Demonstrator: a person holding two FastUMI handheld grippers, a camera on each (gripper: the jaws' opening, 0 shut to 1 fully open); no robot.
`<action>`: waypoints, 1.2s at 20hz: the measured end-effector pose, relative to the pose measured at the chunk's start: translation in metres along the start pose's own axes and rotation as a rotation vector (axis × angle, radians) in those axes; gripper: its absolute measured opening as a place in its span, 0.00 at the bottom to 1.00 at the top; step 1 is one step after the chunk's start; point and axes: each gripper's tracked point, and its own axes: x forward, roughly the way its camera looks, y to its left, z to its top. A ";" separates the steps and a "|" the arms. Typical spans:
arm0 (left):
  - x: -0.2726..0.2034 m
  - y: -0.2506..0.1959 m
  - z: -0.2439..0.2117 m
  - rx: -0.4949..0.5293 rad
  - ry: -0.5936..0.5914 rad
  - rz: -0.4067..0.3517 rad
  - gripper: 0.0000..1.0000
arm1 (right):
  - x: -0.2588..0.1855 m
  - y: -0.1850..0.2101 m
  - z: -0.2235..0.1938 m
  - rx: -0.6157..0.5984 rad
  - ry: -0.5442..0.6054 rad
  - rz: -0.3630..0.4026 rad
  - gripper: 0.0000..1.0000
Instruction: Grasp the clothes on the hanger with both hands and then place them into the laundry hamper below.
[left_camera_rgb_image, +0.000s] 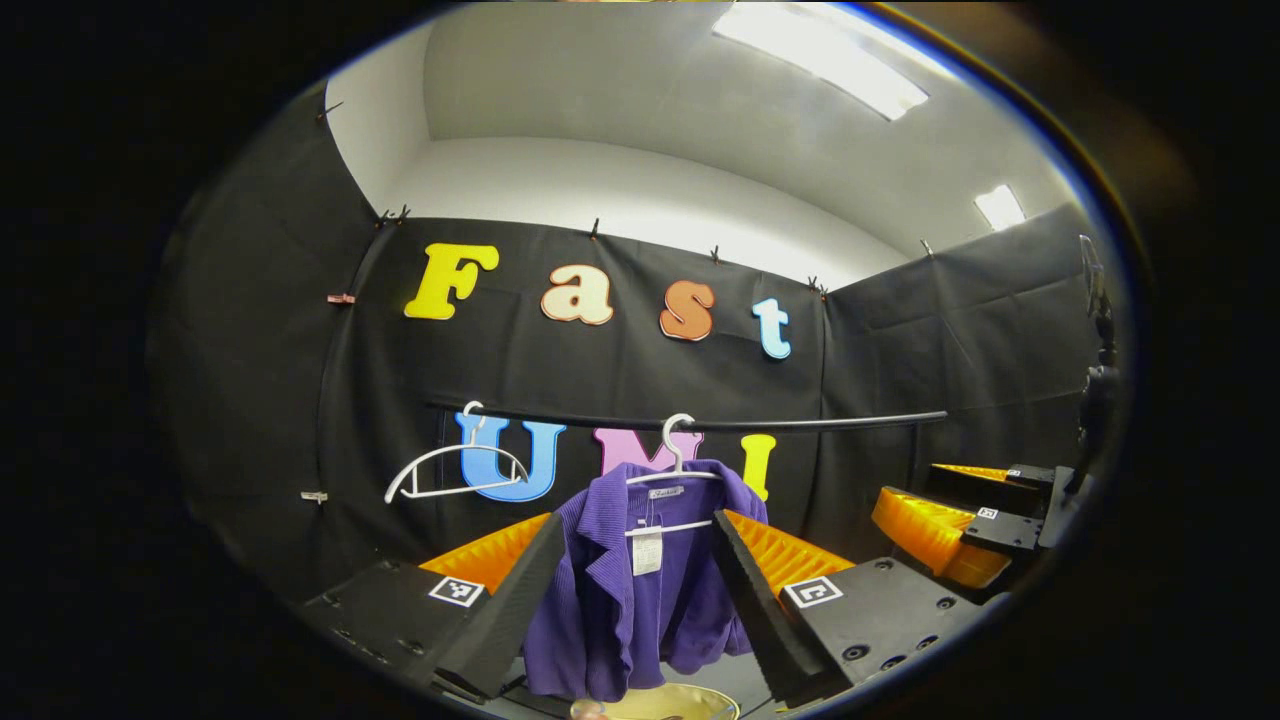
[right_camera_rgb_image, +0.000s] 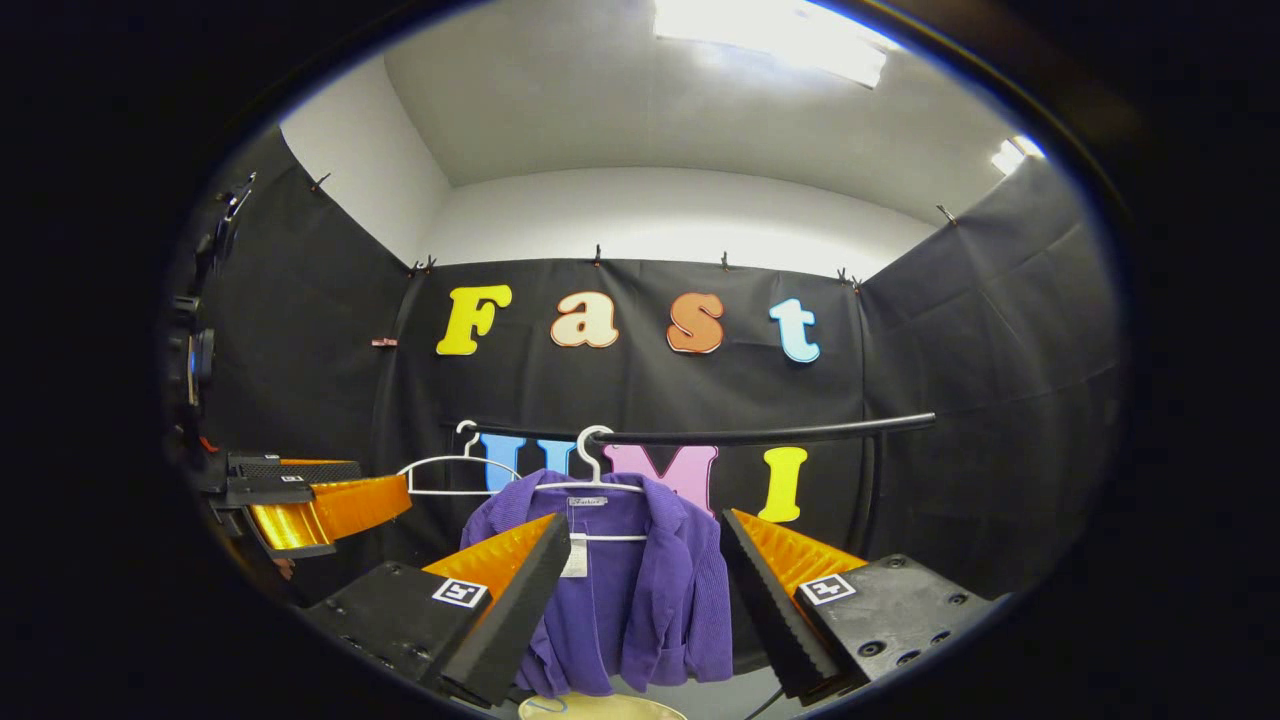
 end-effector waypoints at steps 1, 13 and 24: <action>0.000 0.000 0.000 -0.003 -0.001 0.001 0.93 | 0.000 -0.001 -0.001 -0.003 0.001 -0.004 0.96; -0.005 -0.001 0.002 -0.002 -0.006 -0.002 0.93 | -0.008 0.005 0.002 -0.011 -0.002 -0.006 0.96; -0.011 0.008 0.000 -0.013 -0.003 -0.038 0.93 | -0.018 0.016 0.004 -0.030 0.012 -0.031 0.96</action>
